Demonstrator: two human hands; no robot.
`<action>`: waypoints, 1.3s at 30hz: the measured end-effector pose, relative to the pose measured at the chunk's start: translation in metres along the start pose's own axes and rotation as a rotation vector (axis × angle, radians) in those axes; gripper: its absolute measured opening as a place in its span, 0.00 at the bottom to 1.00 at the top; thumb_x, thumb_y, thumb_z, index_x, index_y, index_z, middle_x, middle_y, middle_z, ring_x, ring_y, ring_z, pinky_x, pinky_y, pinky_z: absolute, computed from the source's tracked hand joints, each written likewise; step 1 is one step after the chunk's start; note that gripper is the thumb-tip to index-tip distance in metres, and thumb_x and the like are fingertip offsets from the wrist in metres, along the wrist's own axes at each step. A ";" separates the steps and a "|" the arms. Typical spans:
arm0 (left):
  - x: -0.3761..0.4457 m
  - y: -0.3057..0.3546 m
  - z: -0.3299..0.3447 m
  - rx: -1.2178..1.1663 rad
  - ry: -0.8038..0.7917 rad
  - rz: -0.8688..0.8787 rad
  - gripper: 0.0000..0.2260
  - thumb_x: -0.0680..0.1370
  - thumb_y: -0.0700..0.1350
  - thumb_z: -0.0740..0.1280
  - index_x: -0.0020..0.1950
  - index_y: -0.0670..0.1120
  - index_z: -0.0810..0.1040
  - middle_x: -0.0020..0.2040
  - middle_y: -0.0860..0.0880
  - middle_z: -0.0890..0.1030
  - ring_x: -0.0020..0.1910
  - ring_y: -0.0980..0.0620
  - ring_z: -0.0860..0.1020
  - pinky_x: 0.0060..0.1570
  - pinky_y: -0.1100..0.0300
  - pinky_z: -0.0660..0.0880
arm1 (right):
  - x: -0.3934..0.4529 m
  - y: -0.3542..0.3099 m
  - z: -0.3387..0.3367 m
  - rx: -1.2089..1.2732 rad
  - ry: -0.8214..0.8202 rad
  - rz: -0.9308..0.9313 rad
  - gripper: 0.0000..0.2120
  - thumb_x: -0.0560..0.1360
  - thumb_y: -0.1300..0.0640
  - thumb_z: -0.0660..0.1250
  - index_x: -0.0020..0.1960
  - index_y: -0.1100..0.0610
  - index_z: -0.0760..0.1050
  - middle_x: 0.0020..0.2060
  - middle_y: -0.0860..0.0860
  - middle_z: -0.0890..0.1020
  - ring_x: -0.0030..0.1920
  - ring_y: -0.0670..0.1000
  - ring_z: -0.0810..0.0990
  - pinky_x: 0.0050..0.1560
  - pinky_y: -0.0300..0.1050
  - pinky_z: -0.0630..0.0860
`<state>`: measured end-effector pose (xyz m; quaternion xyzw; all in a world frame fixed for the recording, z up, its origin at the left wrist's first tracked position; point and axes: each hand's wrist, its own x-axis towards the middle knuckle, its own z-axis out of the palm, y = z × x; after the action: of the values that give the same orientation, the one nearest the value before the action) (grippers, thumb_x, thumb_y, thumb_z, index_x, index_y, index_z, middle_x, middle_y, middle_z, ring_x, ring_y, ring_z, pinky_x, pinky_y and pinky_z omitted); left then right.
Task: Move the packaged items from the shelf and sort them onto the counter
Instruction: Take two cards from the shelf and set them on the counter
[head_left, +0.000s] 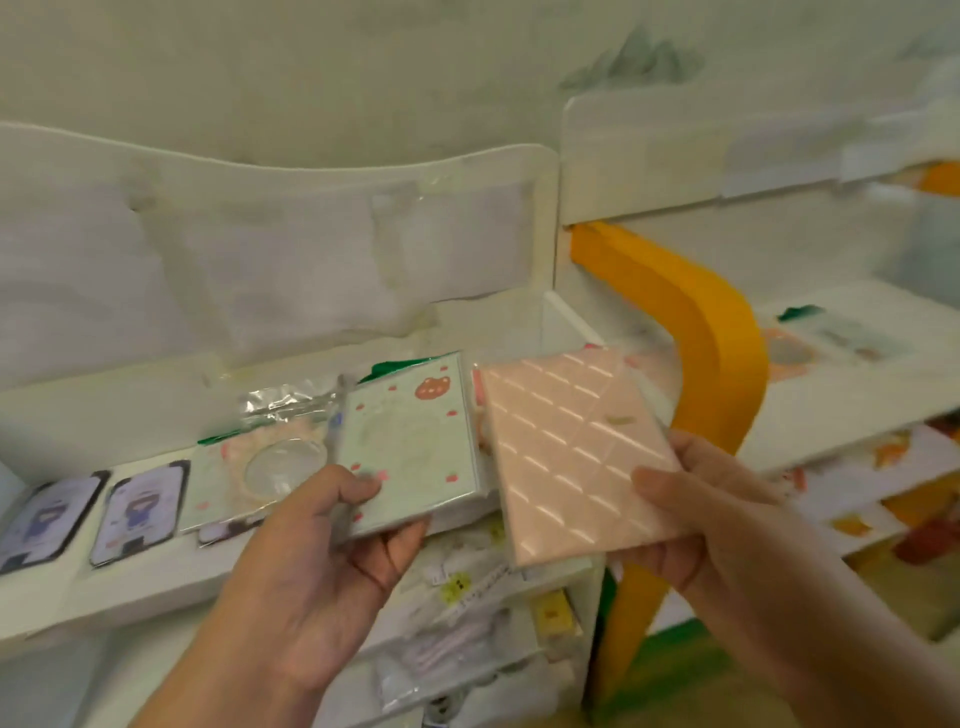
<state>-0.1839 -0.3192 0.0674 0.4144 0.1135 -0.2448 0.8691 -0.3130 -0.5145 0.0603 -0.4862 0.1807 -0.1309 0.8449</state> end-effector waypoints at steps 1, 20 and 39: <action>-0.005 -0.012 0.012 0.024 -0.018 -0.011 0.08 0.74 0.33 0.62 0.51 0.41 0.77 0.46 0.43 0.87 0.39 0.46 0.86 0.34 0.52 0.83 | -0.009 -0.007 -0.015 0.022 0.008 -0.005 0.16 0.77 0.63 0.63 0.64 0.58 0.74 0.52 0.57 0.86 0.50 0.56 0.86 0.41 0.48 0.83; 0.003 -0.234 0.228 0.437 -0.412 -0.247 0.18 0.77 0.31 0.64 0.62 0.50 0.77 0.51 0.47 0.87 0.45 0.46 0.86 0.29 0.57 0.80 | -0.066 -0.106 -0.257 0.166 0.473 -0.262 0.17 0.74 0.61 0.63 0.62 0.60 0.78 0.55 0.58 0.85 0.52 0.58 0.85 0.43 0.47 0.83; 0.142 -0.352 0.353 0.413 -0.192 -0.204 0.16 0.72 0.29 0.63 0.53 0.47 0.76 0.38 0.46 0.87 0.36 0.44 0.85 0.32 0.48 0.81 | 0.114 -0.194 -0.411 0.175 0.527 -0.106 0.13 0.80 0.62 0.61 0.62 0.55 0.78 0.50 0.55 0.86 0.49 0.57 0.86 0.42 0.50 0.84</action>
<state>-0.2477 -0.8291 -0.0001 0.5444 0.0195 -0.3876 0.7437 -0.3973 -0.9740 0.0189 -0.3694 0.3565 -0.3117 0.7996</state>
